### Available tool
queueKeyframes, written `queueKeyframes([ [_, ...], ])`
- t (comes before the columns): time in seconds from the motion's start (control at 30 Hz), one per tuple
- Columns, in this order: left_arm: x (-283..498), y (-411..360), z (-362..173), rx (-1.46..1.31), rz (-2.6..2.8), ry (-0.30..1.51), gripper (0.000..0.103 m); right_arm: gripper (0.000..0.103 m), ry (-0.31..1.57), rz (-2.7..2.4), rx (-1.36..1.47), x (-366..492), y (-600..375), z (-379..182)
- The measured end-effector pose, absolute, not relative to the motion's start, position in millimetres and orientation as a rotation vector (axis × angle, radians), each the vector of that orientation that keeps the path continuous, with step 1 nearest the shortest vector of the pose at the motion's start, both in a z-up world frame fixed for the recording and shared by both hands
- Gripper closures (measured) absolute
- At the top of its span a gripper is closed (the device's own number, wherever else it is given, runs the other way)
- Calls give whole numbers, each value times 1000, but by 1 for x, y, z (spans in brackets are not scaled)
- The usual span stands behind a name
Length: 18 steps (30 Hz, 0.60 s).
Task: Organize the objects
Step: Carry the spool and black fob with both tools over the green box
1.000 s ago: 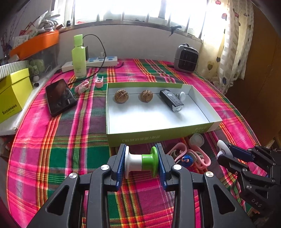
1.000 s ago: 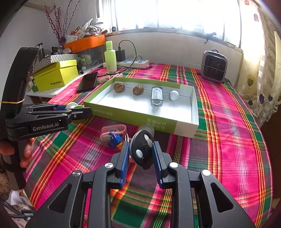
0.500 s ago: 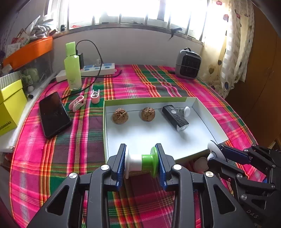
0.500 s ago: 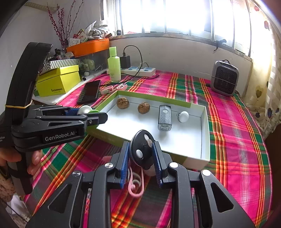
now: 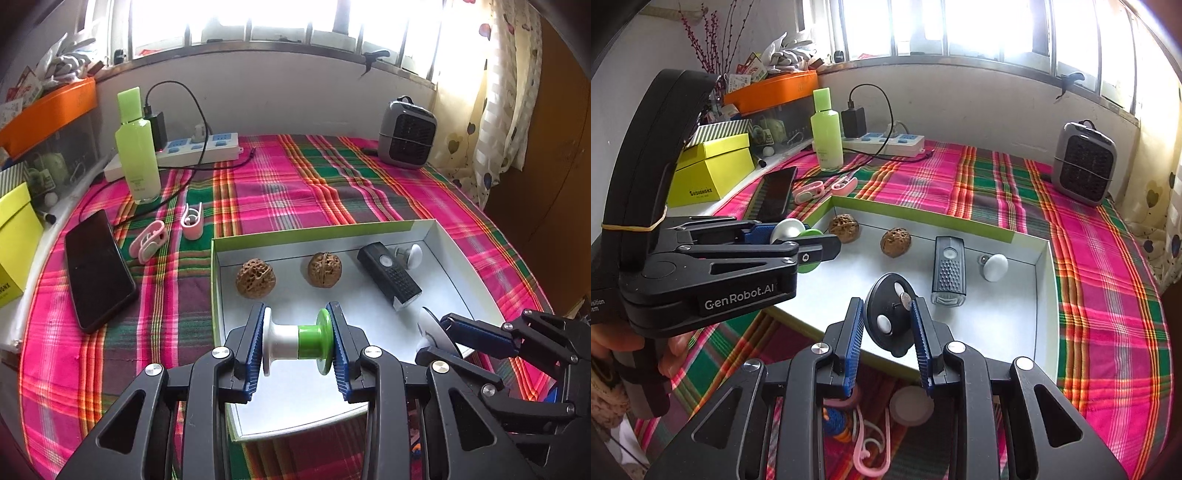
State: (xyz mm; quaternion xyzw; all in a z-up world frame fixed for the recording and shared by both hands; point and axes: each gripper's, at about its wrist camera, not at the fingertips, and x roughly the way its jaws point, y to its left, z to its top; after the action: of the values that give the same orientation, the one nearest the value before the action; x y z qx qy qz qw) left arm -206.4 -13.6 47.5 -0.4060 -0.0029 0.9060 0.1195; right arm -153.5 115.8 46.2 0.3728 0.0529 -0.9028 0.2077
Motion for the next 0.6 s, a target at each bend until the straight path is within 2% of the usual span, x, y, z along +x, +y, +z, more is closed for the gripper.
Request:
queueKeyframes([
  [0.6,-240,-11,23,-1267,2603,21,72,76,174,-2468,1104,-187,108,26],
])
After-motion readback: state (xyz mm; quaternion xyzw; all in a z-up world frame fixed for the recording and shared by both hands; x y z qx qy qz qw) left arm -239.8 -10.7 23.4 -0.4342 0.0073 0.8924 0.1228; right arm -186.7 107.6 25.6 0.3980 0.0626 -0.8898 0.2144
